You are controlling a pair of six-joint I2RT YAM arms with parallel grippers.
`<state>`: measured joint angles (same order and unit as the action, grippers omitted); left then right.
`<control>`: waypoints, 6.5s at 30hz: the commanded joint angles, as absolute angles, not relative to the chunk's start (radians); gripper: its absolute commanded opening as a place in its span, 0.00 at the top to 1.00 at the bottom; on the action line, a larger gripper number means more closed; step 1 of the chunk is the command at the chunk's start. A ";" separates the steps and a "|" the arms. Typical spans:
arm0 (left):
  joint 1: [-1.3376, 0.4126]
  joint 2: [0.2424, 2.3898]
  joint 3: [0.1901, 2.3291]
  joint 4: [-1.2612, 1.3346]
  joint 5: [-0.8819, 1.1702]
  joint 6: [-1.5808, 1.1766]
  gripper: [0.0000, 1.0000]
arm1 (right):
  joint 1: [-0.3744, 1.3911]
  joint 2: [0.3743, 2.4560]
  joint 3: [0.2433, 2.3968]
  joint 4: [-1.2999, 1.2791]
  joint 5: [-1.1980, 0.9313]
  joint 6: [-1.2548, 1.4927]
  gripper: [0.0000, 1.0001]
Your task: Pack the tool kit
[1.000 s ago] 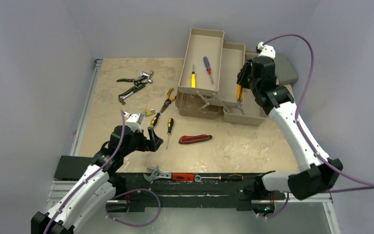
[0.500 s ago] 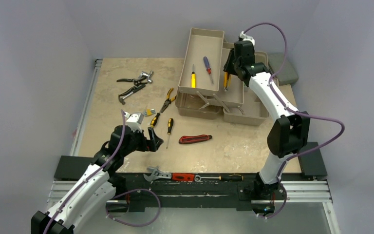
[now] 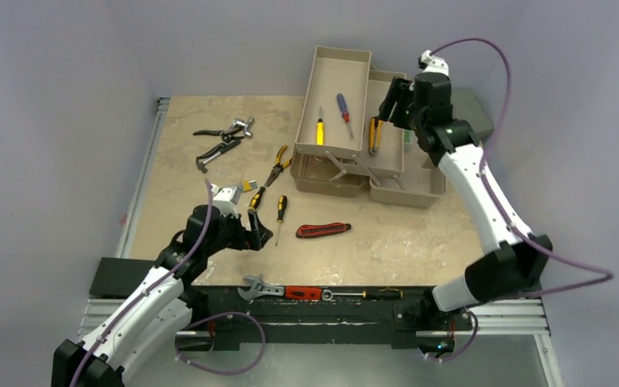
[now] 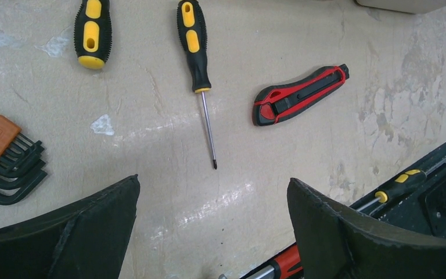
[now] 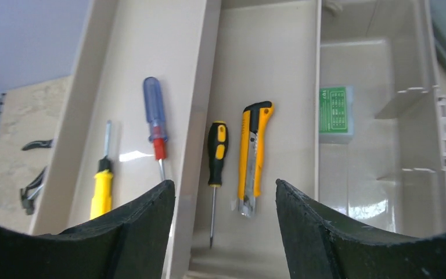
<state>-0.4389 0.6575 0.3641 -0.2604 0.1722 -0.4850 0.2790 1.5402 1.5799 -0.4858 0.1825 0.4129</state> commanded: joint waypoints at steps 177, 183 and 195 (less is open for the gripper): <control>-0.796 1.262 0.854 0.089 0.313 -0.995 1.00 | 0.915 0.899 0.496 0.281 0.026 0.765 0.50; -0.807 1.211 0.813 0.137 0.289 -1.009 0.91 | 0.916 0.823 0.539 0.122 0.138 0.754 1.00; -0.795 0.928 0.838 -0.353 -0.169 -0.710 0.03 | 0.915 0.695 0.960 -0.655 0.701 0.548 1.00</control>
